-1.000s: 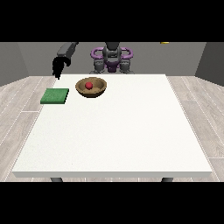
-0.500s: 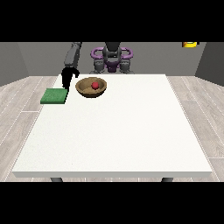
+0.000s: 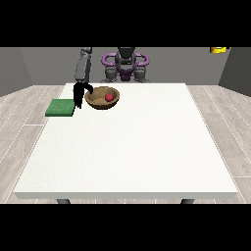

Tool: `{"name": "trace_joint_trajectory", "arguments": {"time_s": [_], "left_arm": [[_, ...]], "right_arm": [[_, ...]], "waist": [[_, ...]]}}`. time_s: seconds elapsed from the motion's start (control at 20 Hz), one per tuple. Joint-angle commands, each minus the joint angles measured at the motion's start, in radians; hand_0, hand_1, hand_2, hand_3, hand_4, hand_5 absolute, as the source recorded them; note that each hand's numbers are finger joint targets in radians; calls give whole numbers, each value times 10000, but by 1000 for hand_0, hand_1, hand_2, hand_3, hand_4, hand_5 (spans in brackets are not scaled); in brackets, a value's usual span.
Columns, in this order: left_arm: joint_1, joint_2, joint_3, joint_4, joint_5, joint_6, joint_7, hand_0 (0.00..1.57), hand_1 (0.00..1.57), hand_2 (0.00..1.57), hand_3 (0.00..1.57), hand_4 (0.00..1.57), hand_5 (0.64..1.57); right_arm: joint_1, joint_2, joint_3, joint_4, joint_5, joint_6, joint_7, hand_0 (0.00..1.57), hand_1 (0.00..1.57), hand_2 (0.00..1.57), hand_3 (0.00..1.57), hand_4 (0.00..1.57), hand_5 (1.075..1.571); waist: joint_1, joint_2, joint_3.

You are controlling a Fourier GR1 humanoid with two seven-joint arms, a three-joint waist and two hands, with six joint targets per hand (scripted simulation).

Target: Pick the cup and pour the ball into the bowl, then pick the bowl and place it on the pad

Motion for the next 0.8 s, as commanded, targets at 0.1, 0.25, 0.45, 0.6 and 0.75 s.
{"name": "trace_joint_trajectory", "arguments": {"time_s": [0.1,0.25,0.45,0.6,0.75], "left_arm": [[387,351,169,-469,489,-238,170,0,0,0,0,1014,1534],[65,574,409,-199,559,-188,-197,0,0,0,0,1018,1540],[451,931,528,-11,660,-590,-239,0,0,0,0,1024,1536],[348,1007,525,-158,815,-457,219,0,0,0,0,1022,1541],[532,1032,590,-304,957,-601,-24,0,0,0,0,1022,1543]], "right_arm": [[-441,-320,-36,1187,126,131,-763,0,0,0,0,479,1549],[-662,-192,45,1012,141,137,-1167,0,0,0,0,449,1546],[-725,436,367,859,235,-351,-853,0,0,0,0,444,1547],[-768,838,501,1004,334,-901,-595,0,0,0,0,475,1549],[-1219,637,170,1220,189,-1367,-662,0,0,0,0,498,1556]], "waist": [[12,241,10],[-248,908,9],[-167,606,3],[-81,174,5],[109,498,7]]}}
